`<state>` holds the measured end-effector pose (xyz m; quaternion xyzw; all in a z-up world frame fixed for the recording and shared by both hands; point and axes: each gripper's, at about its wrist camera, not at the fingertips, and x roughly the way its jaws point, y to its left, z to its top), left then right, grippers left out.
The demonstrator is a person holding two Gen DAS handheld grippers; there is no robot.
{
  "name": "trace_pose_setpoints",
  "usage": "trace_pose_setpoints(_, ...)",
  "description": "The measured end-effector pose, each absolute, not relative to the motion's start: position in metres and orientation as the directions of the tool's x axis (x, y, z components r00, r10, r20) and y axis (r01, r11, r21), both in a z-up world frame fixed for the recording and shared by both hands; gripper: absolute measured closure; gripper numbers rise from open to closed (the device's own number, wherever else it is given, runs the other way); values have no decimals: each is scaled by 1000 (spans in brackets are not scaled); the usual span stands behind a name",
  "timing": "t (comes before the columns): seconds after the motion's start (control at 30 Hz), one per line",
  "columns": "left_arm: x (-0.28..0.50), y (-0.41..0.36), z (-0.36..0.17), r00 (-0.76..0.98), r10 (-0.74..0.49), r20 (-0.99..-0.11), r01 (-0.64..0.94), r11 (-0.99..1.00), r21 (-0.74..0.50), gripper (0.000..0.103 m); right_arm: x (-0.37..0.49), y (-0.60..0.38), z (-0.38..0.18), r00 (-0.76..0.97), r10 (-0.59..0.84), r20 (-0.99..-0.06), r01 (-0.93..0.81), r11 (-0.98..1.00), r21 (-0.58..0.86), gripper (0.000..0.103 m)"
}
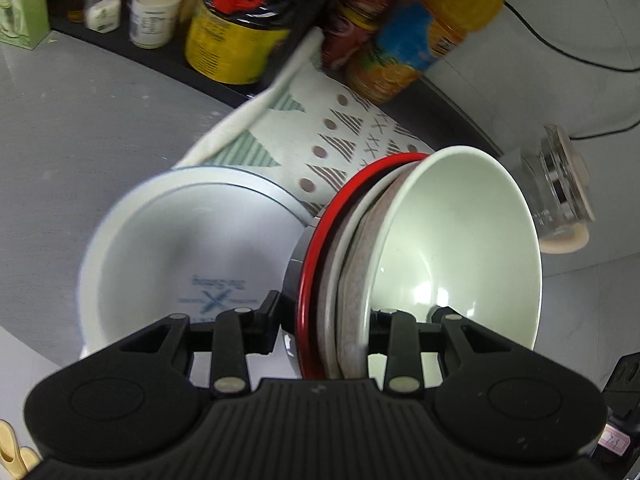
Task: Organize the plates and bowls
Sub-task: 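Lift the bowl stack with both tools and carry it over the plate stack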
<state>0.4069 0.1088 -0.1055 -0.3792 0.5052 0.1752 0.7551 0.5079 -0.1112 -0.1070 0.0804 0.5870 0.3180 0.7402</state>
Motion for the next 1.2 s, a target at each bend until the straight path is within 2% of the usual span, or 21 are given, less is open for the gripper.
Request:
trace_pose_setpoints(0.67,360,177,-126,387,-142,-911,-685,618,-387,69,471,-37,-115,29,523,-852,-409,784,467,69)
trace_pose_setpoints(1.2,360,192,-150,358,-227,-906,-614,673,-412,69,446,-31,-126,81,452,-888,-303,860,411,69)
